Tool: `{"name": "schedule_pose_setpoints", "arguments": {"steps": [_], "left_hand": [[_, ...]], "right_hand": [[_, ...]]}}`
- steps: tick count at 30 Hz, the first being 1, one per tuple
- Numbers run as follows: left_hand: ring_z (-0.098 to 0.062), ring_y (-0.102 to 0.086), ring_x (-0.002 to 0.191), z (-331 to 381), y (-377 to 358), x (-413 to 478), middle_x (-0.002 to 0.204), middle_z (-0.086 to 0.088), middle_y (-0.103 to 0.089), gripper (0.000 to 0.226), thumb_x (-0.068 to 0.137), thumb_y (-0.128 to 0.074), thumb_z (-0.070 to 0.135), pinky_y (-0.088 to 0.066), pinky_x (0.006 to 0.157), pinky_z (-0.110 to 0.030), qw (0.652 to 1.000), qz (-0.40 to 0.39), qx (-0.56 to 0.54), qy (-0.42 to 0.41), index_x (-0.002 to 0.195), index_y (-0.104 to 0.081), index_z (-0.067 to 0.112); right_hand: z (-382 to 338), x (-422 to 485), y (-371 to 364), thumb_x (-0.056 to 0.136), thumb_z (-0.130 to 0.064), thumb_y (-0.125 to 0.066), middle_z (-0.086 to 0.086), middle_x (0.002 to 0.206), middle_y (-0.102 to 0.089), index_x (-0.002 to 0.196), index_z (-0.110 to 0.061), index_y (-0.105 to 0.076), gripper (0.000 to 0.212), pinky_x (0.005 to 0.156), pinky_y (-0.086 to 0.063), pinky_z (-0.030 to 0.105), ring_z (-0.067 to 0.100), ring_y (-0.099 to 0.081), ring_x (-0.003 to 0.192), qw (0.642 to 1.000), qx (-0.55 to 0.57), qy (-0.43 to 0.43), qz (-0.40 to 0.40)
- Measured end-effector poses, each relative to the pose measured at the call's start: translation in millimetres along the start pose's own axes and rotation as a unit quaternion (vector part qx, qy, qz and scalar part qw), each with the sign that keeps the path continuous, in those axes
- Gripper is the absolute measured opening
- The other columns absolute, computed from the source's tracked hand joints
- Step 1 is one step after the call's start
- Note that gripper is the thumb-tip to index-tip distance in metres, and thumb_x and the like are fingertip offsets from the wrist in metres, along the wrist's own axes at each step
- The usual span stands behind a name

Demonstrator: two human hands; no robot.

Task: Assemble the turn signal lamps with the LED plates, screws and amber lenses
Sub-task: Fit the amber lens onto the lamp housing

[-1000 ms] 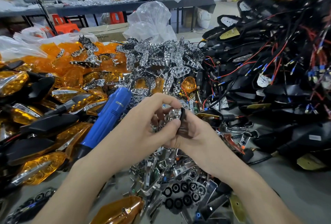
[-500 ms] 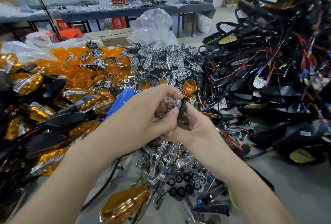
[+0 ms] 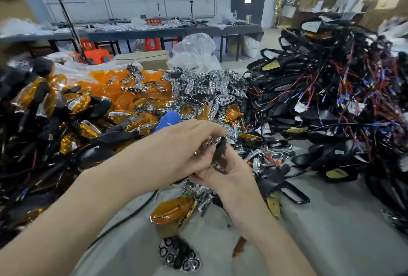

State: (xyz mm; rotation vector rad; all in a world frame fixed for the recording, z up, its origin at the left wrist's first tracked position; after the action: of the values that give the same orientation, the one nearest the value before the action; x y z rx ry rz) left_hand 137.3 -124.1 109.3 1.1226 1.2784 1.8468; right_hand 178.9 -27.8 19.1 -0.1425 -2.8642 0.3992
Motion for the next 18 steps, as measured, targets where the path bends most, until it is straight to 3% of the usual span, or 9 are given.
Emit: {"name": "schedule_pose_setpoints", "arguments": {"steps": [4, 8, 11, 13, 18], "left_hand": [[0.024, -0.037, 0.097, 6, 4, -9, 0.111, 0.029, -0.051, 0.04, 0.095, -0.038, 0.04, -0.027, 0.088, 0.005, 1.0, 0.013, 0.012, 0.009, 0.131, -0.053, 0.031], [0.028, -0.037, 0.104, 8, 6, -19, 0.109, 0.041, -0.041, 0.037, 0.095, -0.038, 0.044, -0.029, 0.089, 0.003, 0.999, 0.019, -0.016, 0.021, 0.129, -0.052, 0.037], [0.014, -0.044, 0.115, 9, 9, -27, 0.115, 0.036, -0.048, 0.034, 0.097, -0.038, 0.046, -0.036, 0.092, -0.005, 0.998, 0.026, -0.046, 0.021, 0.129, -0.051, 0.042], [0.007, -0.046, 0.118, 11, 12, -32, 0.117, 0.032, -0.05, 0.036, 0.097, -0.036, 0.05, -0.039, 0.093, -0.011, 0.998, 0.034, -0.047, 0.017, 0.129, -0.05, 0.044], [0.008, -0.047, 0.116, 12, 13, -37, 0.116, 0.036, -0.049, 0.038, 0.096, -0.033, 0.053, -0.039, 0.09, -0.011, 0.997, 0.05, -0.048, 0.025, 0.13, -0.048, 0.047]], "right_hand": [[-6, -7, -7, 0.091, -0.021, -0.072, 0.0, 0.111, -0.077, 0.121, -0.018, -0.067, 0.031, 0.082, -0.061, 0.029, 0.014, -0.073, 0.104, 1.0, 0.002, -0.006, 0.005], [-6, -15, -14, 0.09, -0.019, -0.073, -0.002, 0.107, -0.077, 0.118, -0.016, -0.067, 0.028, 0.082, -0.061, 0.029, 0.013, -0.073, 0.103, 1.0, 0.01, -0.006, 0.011], [-7, -21, -19, 0.083, -0.026, -0.077, -0.003, 0.107, -0.077, 0.117, -0.018, -0.068, 0.036, 0.083, -0.061, 0.031, 0.012, -0.073, 0.102, 0.999, 0.029, 0.004, 0.014], [-7, -23, -21, 0.087, -0.022, -0.078, -0.003, 0.108, -0.077, 0.116, -0.021, -0.07, 0.029, 0.083, -0.061, 0.031, 0.013, -0.073, 0.104, 0.999, 0.028, 0.012, 0.011], [-9, -24, -25, 0.095, -0.016, -0.073, -0.001, 0.113, -0.076, 0.121, -0.02, -0.069, 0.027, 0.087, -0.061, 0.032, 0.014, -0.072, 0.108, 0.999, 0.031, 0.013, -0.001]]}}
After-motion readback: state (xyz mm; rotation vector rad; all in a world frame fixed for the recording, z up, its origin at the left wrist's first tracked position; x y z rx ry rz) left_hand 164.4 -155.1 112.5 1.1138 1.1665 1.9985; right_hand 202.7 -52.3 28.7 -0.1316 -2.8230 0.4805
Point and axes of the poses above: each hand's wrist, its own x-axis towards the middle knuckle, its own y-axis out of the back of the hand, z = x × y, the point moved 5 cm from there along x, towards the middle knuckle
